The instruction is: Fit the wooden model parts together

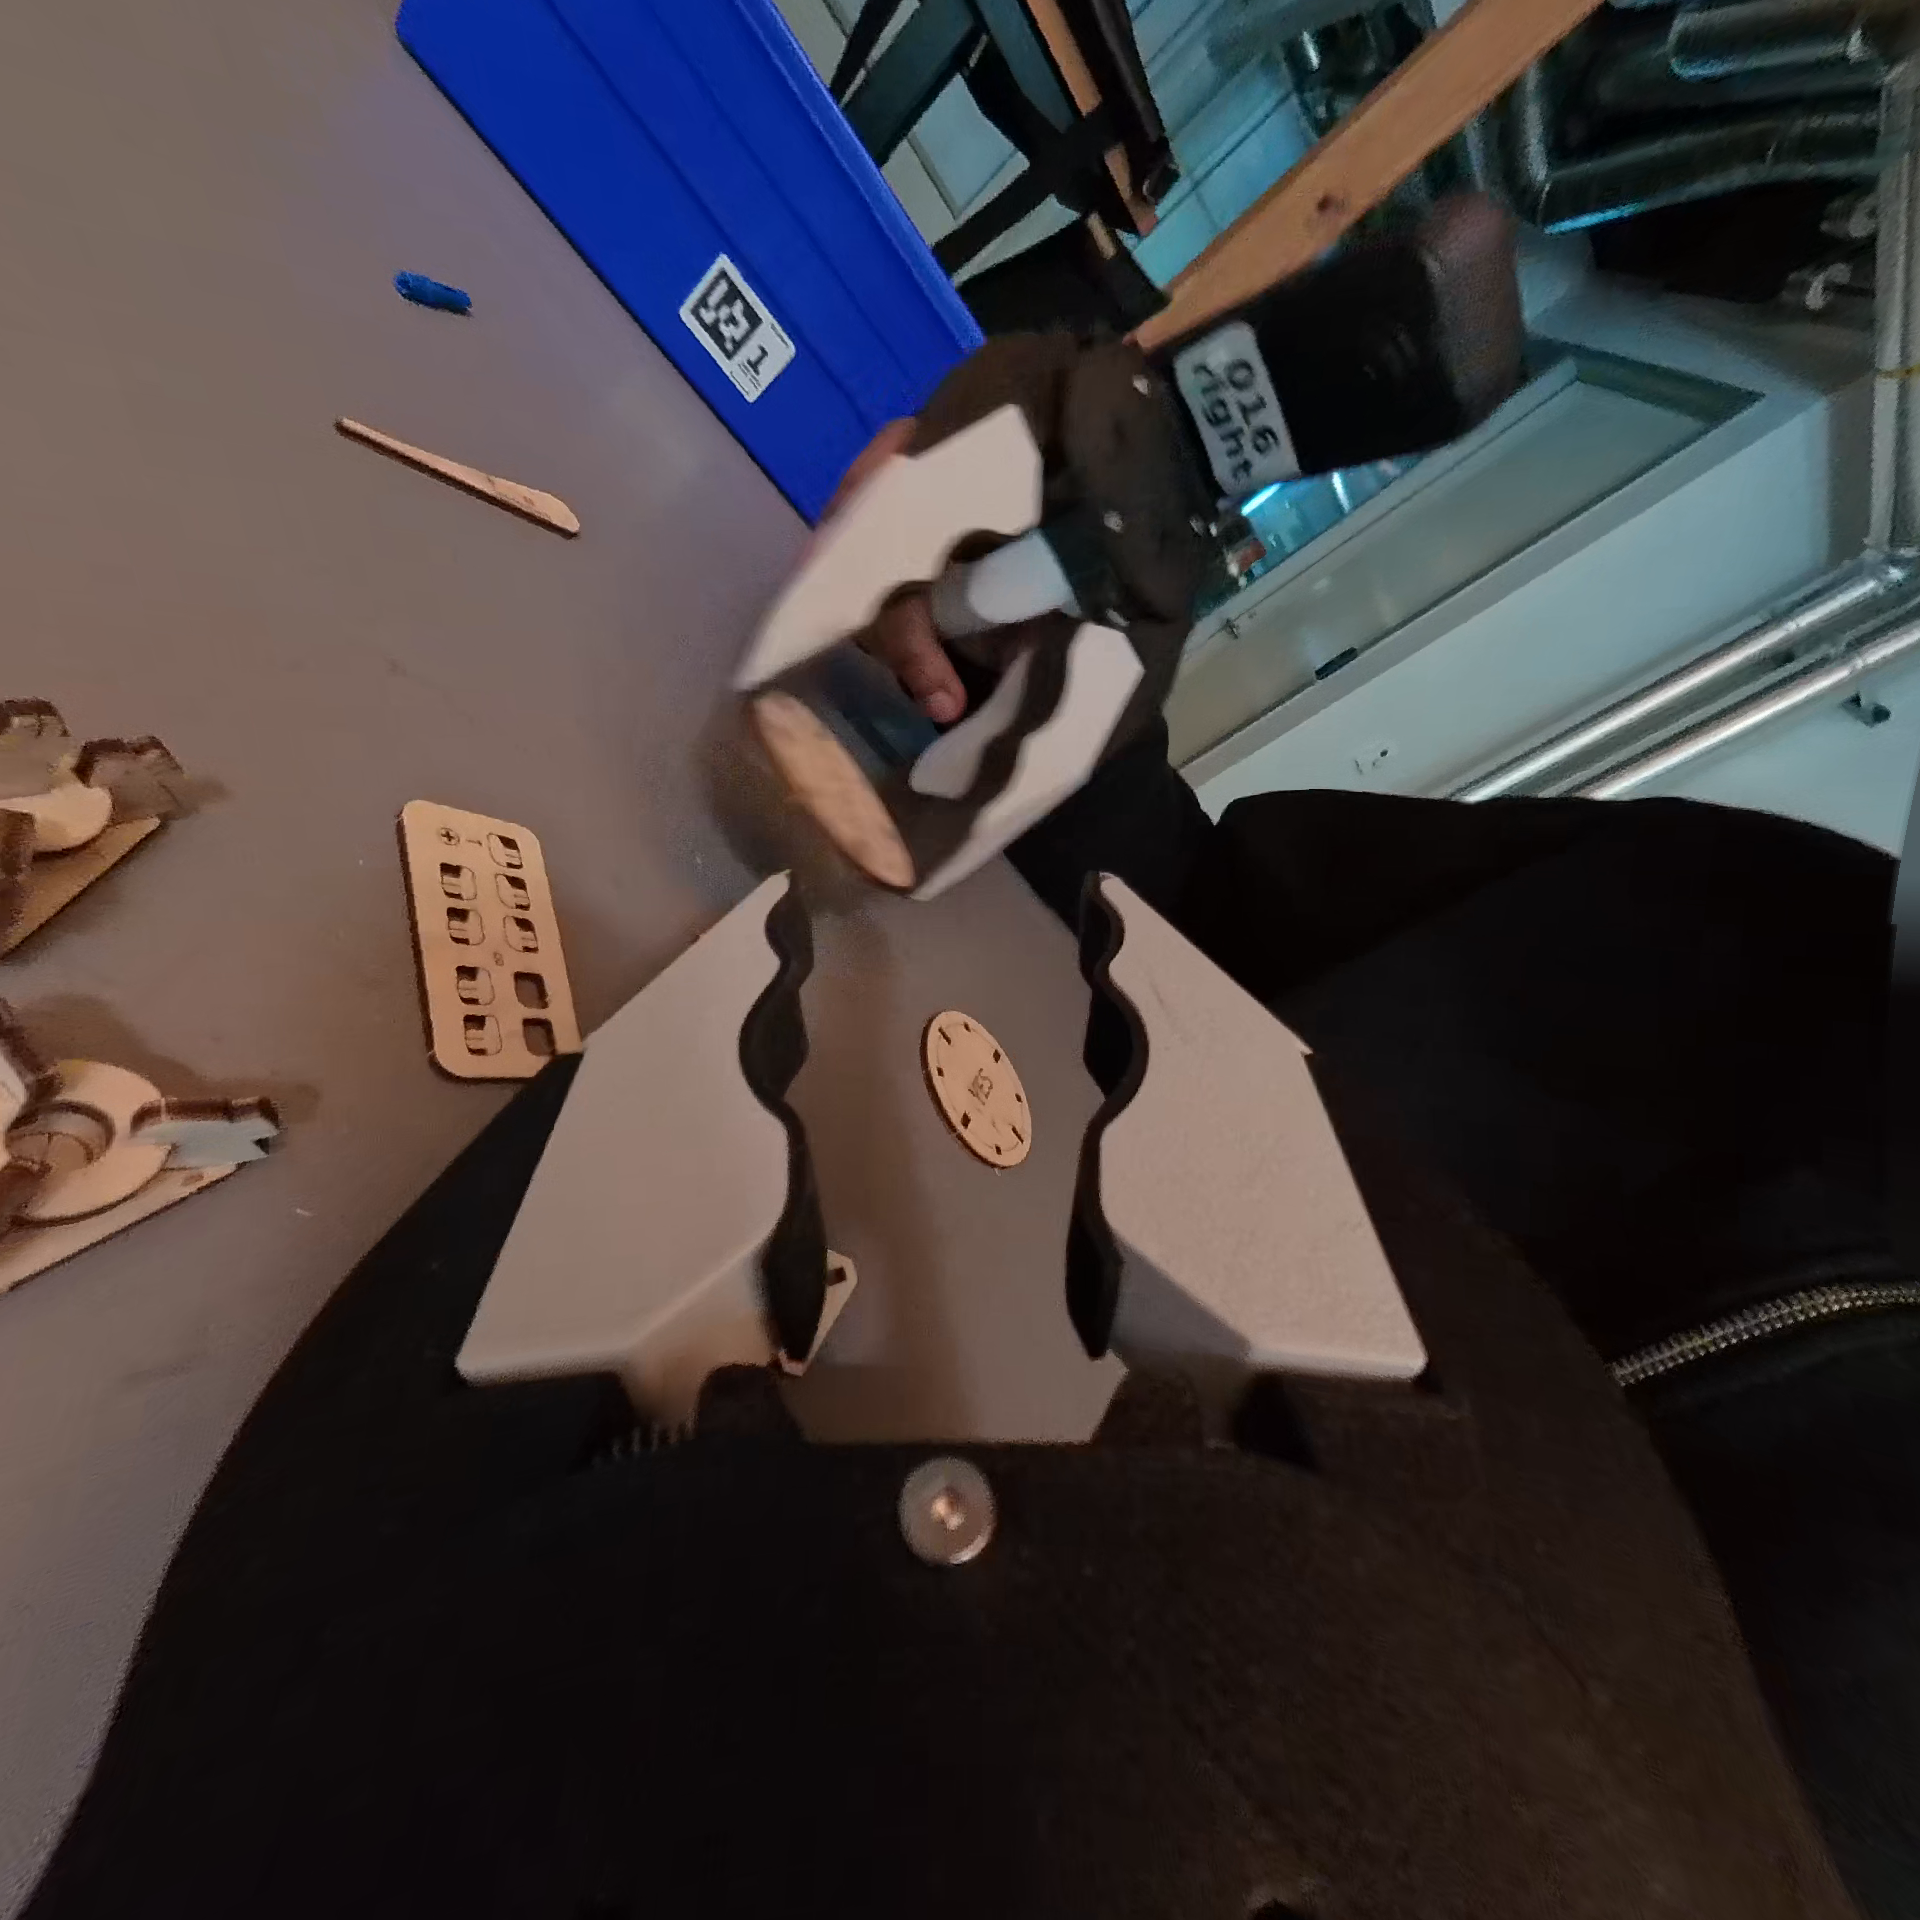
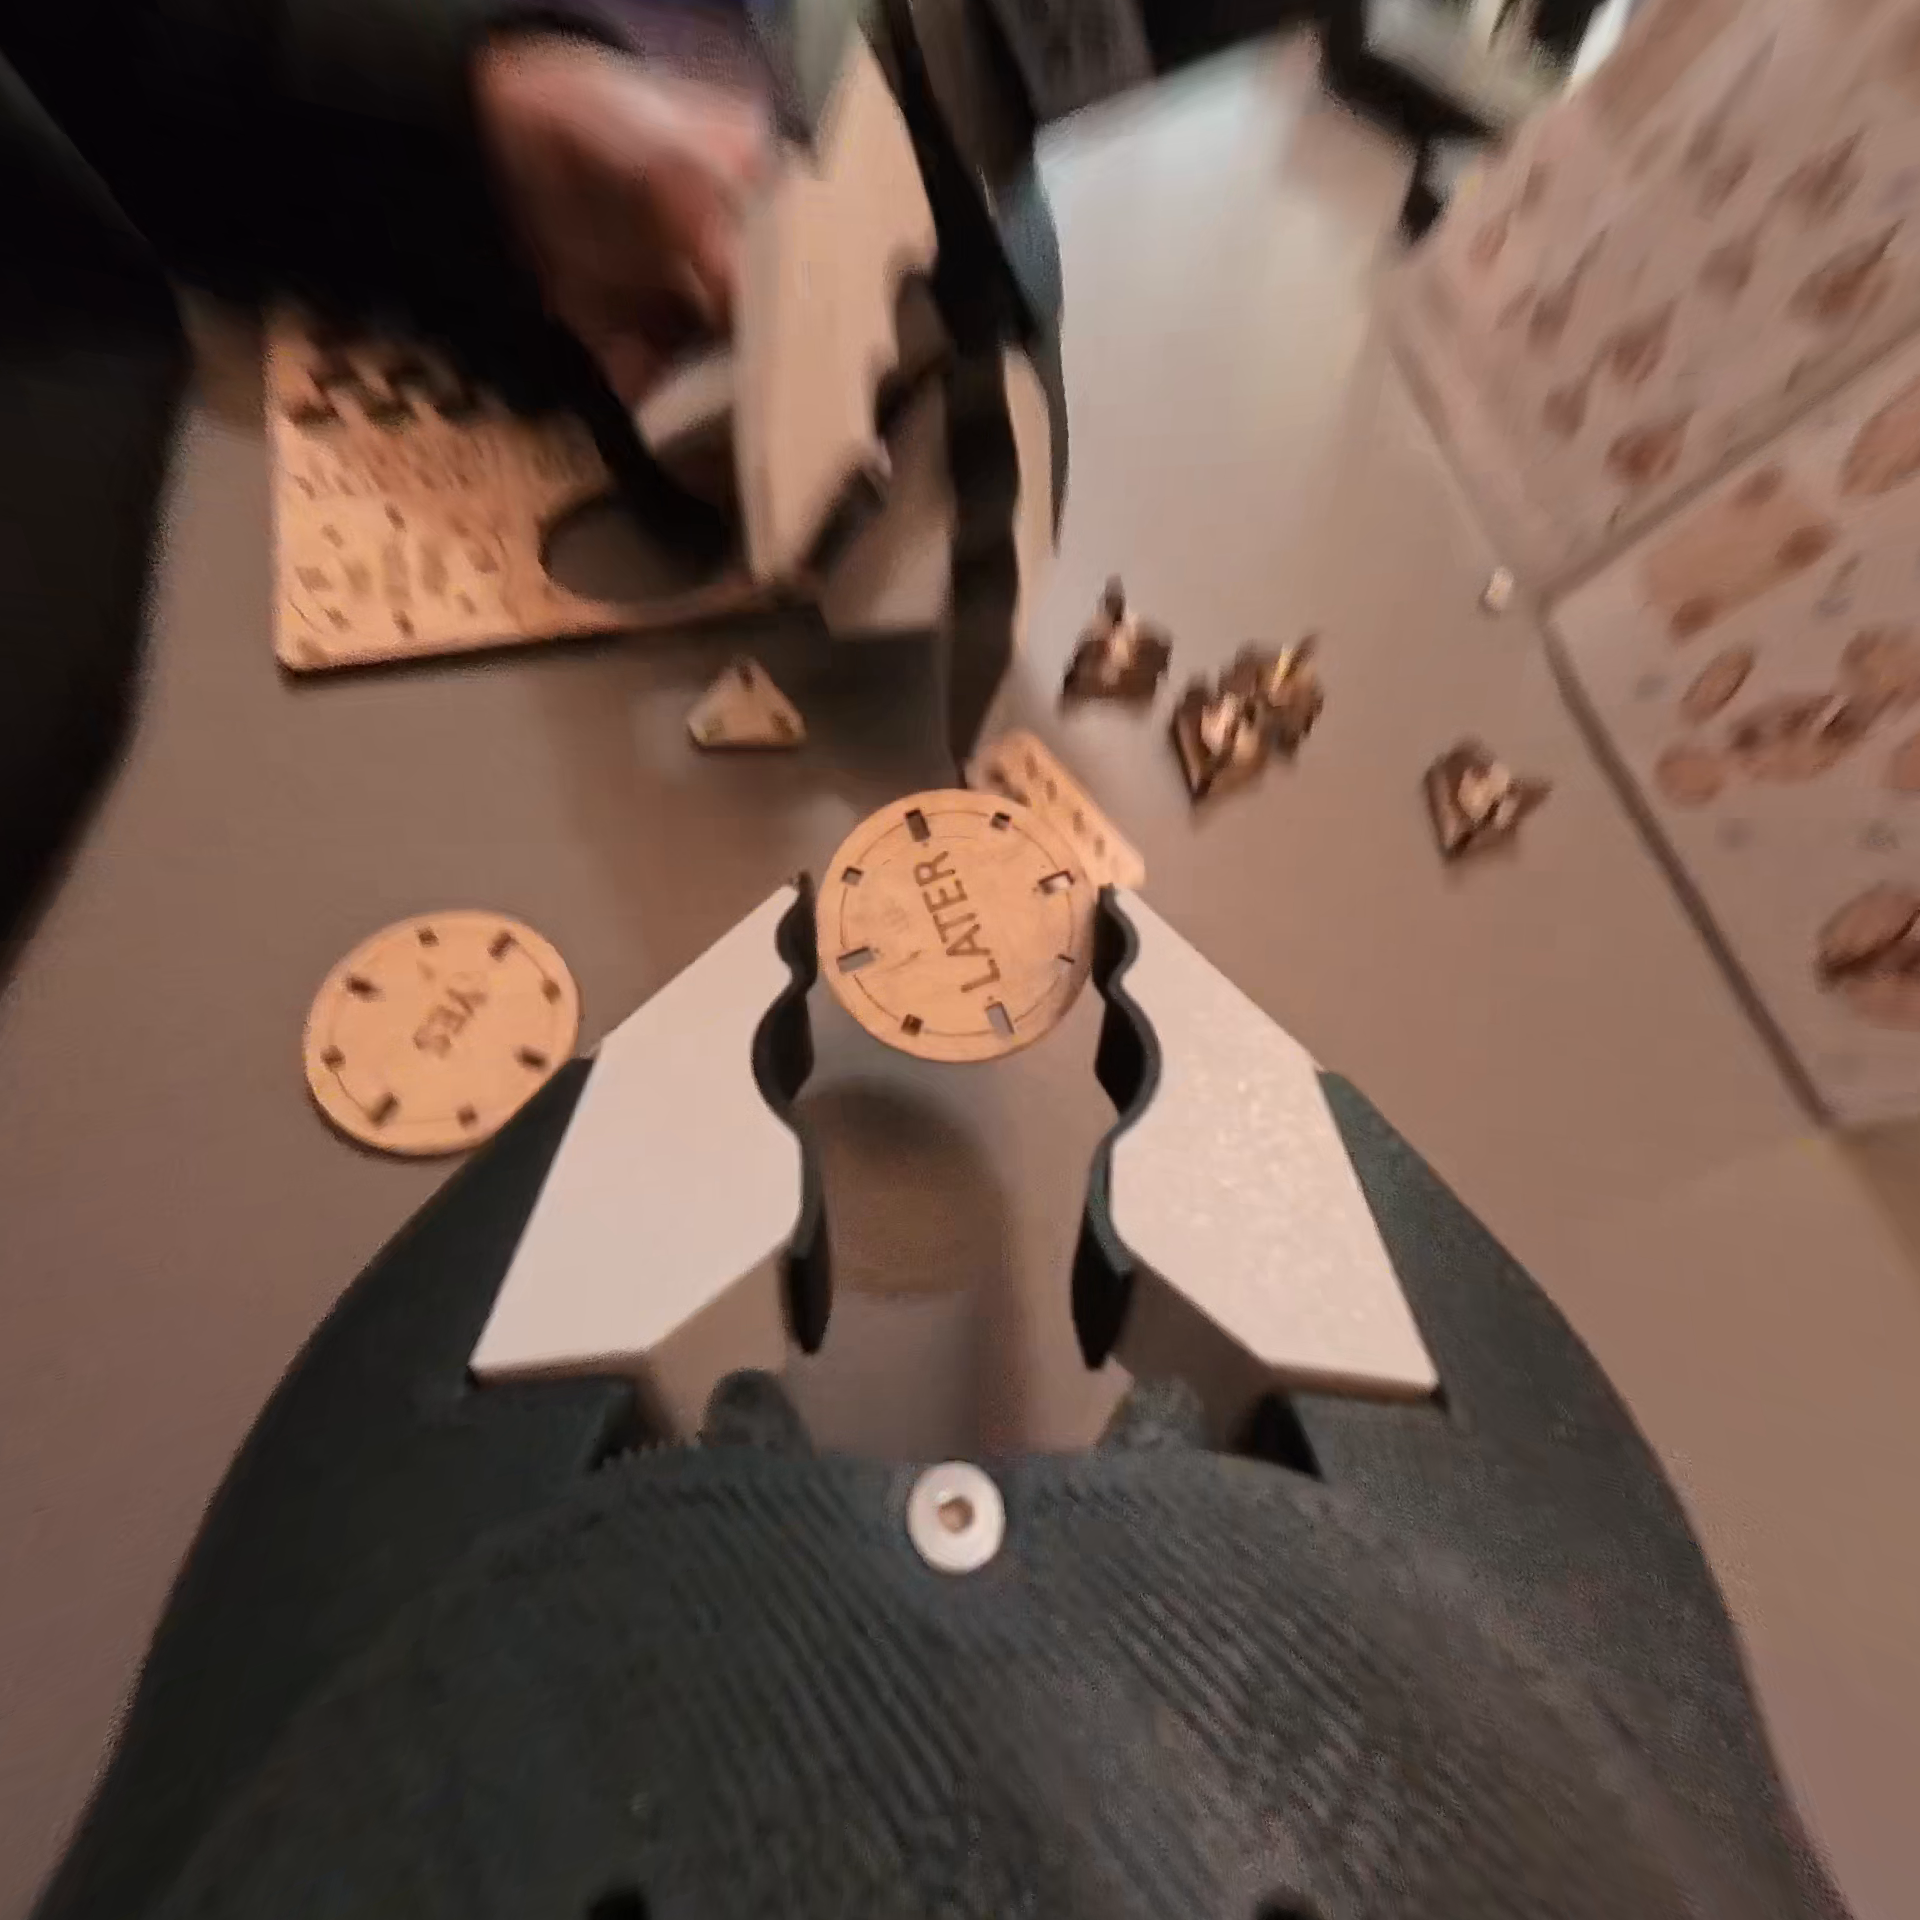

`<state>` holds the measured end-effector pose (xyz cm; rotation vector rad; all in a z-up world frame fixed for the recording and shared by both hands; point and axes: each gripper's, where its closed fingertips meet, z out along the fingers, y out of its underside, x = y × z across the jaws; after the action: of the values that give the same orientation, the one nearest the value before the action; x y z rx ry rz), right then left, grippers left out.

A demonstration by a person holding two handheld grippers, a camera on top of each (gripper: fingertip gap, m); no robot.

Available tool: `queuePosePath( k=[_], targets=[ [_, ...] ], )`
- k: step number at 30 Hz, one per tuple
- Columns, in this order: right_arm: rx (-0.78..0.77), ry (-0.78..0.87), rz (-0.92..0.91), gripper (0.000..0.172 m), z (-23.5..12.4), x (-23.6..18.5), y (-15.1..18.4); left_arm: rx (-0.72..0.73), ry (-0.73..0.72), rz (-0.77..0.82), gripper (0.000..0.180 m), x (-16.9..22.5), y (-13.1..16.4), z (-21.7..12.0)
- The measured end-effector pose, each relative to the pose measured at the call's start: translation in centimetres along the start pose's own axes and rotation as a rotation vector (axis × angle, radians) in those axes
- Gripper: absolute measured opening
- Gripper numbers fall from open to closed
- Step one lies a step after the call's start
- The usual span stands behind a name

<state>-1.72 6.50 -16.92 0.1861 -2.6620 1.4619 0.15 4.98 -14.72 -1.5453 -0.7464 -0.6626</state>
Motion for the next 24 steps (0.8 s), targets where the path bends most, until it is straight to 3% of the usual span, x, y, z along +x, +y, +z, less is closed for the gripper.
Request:
queuePosePath(
  k=[2, 5, 8, 11, 15, 18, 21, 24],
  targets=[
    [0.130, 0.026, -0.071, 0.052, -0.1, -0.8, -2.9, 0.032, 0.017, -0.031, 0.055, 0.2, -0.4, 0.0],
    [0.134, 0.108, -0.207, 0.052, 1.4, -2.0, -4.5, 0.032, 0.049, -0.078, 0.054, 0.5, -0.3, 0.3],
    [0.091, 0.225, -0.331, 0.052, 2.4, -1.9, -5.0, 0.004, 0.043, -0.081, 0.005, 0.5, 0.3, 0.4],
    [0.082, 0.243, -0.316, 0.052, 2.4, -1.4, -4.7, 0.011, 0.012, -0.059, 0.001, 0.3, 0.0, 0.1],
    [0.058, 0.333, -0.175, 0.058, 0.6, 2.2, -2.6, 0.069, -0.039, -0.034, 0.000, -0.6, -1.1, -1.1],
    [-0.148, 0.555, 0.046, 0.043, -2.3, 8.0, 2.9, 0.114, -0.059, -0.023, 0.000, -1.0, -1.9, -1.9],
    [-0.281, 0.495, 0.341, 0.065, -2.8, 9.0, 8.2, 0.132, -0.060, -0.014, 0.000, -1.0, -2.2, -2.2],
    [-0.198, 0.444, 0.510, 0.048, -2.9, 9.4, 8.7, 0.128, -0.056, -0.004, 0.000, -0.9, -2.1, -2.1]
  ],
)
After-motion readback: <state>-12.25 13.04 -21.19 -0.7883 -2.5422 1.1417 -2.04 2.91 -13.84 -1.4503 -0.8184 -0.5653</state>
